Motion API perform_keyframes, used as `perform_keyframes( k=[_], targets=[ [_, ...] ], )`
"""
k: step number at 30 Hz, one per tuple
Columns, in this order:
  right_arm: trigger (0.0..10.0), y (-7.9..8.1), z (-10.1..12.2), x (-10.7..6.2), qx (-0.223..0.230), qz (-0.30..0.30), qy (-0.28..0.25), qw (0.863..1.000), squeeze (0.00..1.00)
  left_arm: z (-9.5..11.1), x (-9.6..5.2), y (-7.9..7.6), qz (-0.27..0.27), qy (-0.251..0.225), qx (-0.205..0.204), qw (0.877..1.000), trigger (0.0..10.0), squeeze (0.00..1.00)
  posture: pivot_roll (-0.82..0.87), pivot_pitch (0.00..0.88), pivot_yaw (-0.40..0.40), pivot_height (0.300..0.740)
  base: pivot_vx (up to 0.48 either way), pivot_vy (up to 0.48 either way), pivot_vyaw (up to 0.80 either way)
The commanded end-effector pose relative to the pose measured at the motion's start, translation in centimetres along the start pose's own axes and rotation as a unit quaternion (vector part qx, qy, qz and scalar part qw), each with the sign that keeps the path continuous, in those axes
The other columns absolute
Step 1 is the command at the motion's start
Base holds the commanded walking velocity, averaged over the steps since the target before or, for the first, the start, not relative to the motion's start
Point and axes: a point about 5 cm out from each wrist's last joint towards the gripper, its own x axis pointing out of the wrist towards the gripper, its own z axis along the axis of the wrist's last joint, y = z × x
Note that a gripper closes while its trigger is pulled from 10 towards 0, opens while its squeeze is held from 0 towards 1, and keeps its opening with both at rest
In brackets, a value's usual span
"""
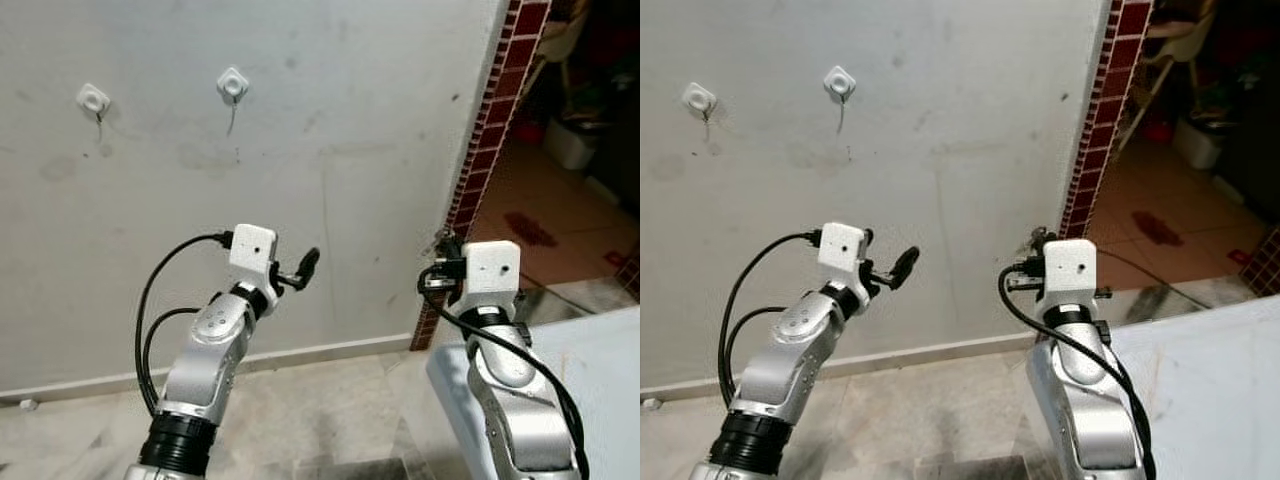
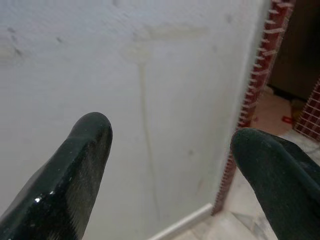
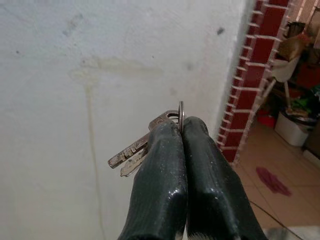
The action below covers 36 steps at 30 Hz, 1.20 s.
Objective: Hang keys on a hook
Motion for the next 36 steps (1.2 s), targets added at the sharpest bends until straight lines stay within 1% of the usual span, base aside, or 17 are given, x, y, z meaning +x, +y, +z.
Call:
perform_keyframes(
  k=[1,20,26,30,36],
  targets=[
    [10.0,0.94,0.58,0.17,0.009,0.014,-0.013,1.000,0.00,0.33,-0.29,1.17,0.020,-0.003,0.009,1.000,10.0,0.00,0.04,0.000,0.038,0.740,0.292,0.382,0.00],
    [10.0,1.04,0.56,0.34,0.007,0.020,-0.014,1.000,0.00,0.28,-0.08,1.10,0.020,-0.003,0.013,1.000,10.0,0.00,0.04,0.000,0.037,0.740,0.283,0.388,0.00],
    [10.0,1.10,0.57,0.43,0.007,0.024,-0.016,1.000,0.00,0.40,0.00,0.96,0.019,-0.009,0.013,1.000,10.0,0.00,0.05,0.000,0.032,0.740,0.282,0.388,0.00],
    [10.0,1.04,0.60,0.49,0.006,0.024,-0.017,1.000,0.00,0.48,0.04,1.04,0.031,-0.014,0.030,0.999,10.0,0.00,0.05,0.000,0.030,0.740,0.000,0.000,0.00],
    [10.0,0.85,0.63,0.49,0.003,0.021,-0.018,1.000,0.00,0.42,0.10,0.93,0.032,-0.016,0.033,0.999,10.0,0.00,0.05,0.000,0.029,0.740,0.000,0.000,0.00]
  ],
)
